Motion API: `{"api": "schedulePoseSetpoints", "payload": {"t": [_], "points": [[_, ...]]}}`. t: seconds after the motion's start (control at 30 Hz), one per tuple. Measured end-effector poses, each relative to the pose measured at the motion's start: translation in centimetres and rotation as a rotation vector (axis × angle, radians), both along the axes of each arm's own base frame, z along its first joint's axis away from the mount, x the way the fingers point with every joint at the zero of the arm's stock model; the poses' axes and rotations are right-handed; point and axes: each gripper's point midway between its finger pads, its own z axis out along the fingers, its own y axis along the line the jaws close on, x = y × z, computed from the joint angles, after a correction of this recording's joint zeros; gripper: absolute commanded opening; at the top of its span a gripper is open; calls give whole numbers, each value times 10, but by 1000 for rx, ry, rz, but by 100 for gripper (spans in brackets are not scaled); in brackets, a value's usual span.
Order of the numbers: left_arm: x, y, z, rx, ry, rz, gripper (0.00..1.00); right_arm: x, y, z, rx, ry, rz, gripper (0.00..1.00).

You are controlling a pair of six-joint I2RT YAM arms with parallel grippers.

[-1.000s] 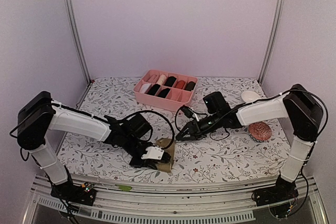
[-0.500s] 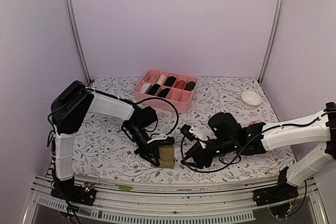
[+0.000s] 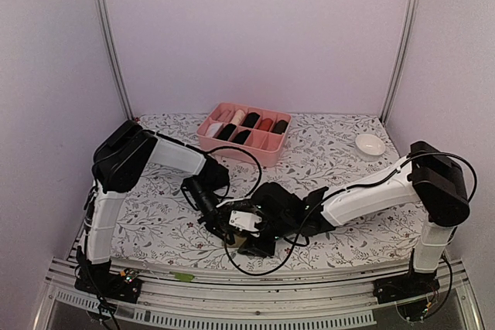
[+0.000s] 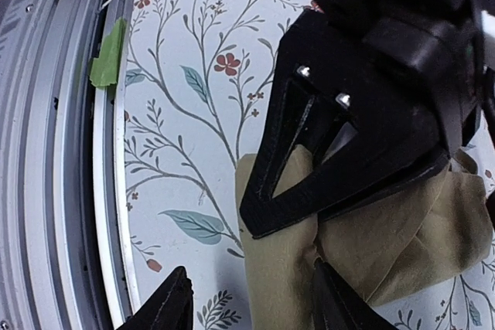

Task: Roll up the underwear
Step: Roll the underwear at the center of the board.

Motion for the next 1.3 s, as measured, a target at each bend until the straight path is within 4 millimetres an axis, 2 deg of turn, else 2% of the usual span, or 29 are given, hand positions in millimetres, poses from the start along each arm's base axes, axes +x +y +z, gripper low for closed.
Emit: {"api": "schedulePoseSetpoints", "payload": {"t": [0.1,0.23,0.27,0.4,0.53,0.6,0.73,0.8,0.9,1.03,1.17,1.3], "points": [[-1,1,0,3,9,-1,0,1,1,-12,-29,-31,37,36],[-2,2,0,11,17,-1,0,7,3,-18,-38,-82,53,0],[-2,3,0,13,20,0,0,9,4,-18,-39,-87,52,0],[0,6,1,15,20,8,11,8,4,-16,-38,-75,53,0],[3,14,9,-6,-48,24,28,2,10,-10,2,0,53,0],[11,25,21,-27,-134,60,37,-3,12,-7,26,81,53,0],[48,55,63,-104,-391,210,44,-16,6,-16,39,325,37,0],[57,69,81,-142,-534,272,47,-15,6,-16,62,429,20,0],[42,78,92,-188,-664,294,49,-10,5,-17,87,601,-14,0],[13,85,94,-241,-829,276,53,-3,4,-20,105,787,-45,0],[-33,74,89,-331,-977,157,54,-2,5,-21,107,939,-51,0],[-55,58,70,-340,-1019,64,53,0,6,-24,98,1053,-59,0]]}}
